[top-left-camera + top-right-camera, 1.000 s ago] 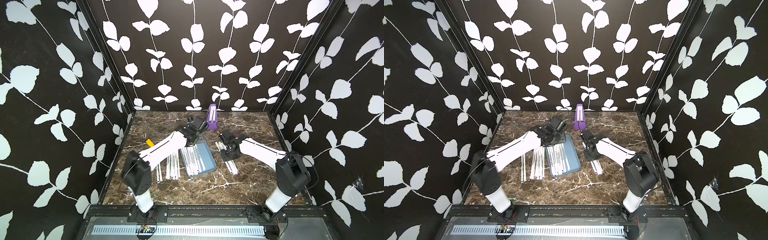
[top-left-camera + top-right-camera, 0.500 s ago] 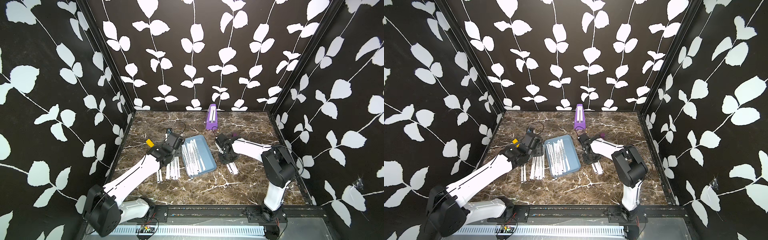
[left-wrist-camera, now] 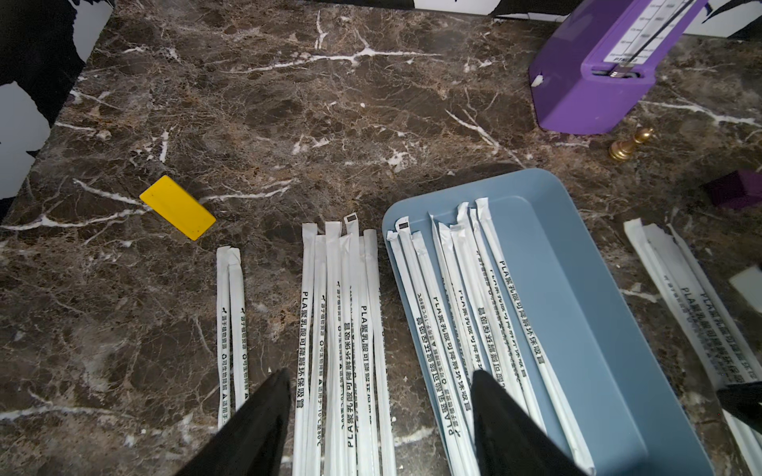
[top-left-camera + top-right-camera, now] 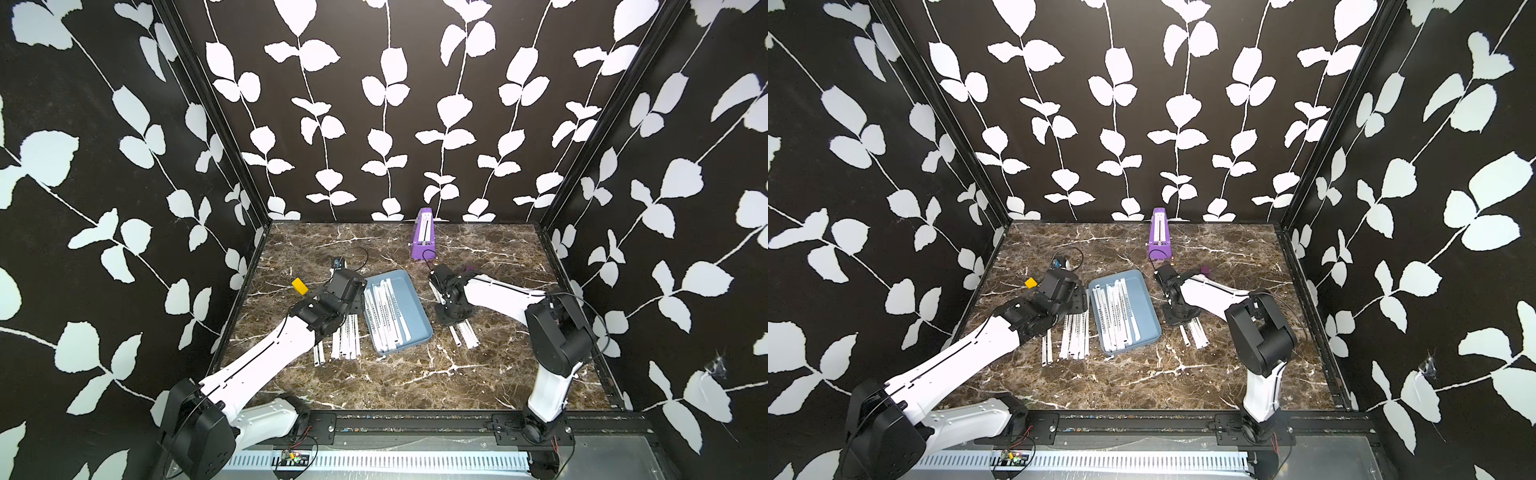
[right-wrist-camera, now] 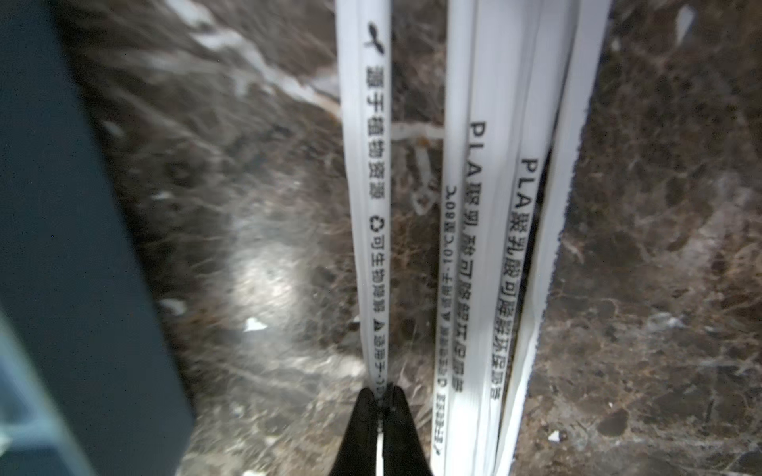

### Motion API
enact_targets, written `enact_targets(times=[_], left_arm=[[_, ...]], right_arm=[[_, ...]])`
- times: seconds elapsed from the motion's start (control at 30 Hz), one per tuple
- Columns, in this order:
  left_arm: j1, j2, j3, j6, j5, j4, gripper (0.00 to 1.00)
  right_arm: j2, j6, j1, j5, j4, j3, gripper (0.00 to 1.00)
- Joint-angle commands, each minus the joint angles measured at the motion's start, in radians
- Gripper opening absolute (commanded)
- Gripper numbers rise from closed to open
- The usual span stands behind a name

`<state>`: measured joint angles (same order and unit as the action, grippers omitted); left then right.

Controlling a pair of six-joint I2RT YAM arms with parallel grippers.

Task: Put the straws into the storage box
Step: Pick up the straw from the center of the board, then place the straw in the storage box.

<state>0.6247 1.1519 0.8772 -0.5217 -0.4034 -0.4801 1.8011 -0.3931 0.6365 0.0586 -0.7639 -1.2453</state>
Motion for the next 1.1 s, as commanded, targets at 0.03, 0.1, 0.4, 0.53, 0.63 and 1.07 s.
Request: enact_targets(times=[0.03, 0.1, 0.4, 0.53, 0.63, 1.07], left_arm=[[-0.012, -0.008, -0.052, 0.004, 0.039, -0.009, 0.68], [-0.013, 0.001, -0.078, -0.026, 0.076, 0.009, 0.67], [-0.013, 0.040, -0.177, -0.129, 0.197, 0.114, 0.65], [-0.013, 0.045, -0.193, -0.128, 0.202, 0.121, 0.65], [-0.013, 0.046, -0.203, -0.136, 0.203, 0.128, 0.65], [-0.013, 0.042, -0.204, -0.132, 0.209, 0.133, 0.65]], right_arm=[[-0.073, -0.061, 0.068, -0.007, -0.055, -0.158, 0.06], [-0.041, -0.087, 0.109, -0.030, -0.038, -0.206, 0.06], [0.183, -0.116, 0.158, -0.094, 0.045, -0.359, 0.05], [0.250, -0.102, 0.157, -0.138, 0.049, -0.372, 0.05], [0.274, -0.120, 0.145, -0.149, 0.059, -0.361, 0.05], [0.313, -0.168, 0.132, -0.200, 0.081, -0.345, 0.05]])
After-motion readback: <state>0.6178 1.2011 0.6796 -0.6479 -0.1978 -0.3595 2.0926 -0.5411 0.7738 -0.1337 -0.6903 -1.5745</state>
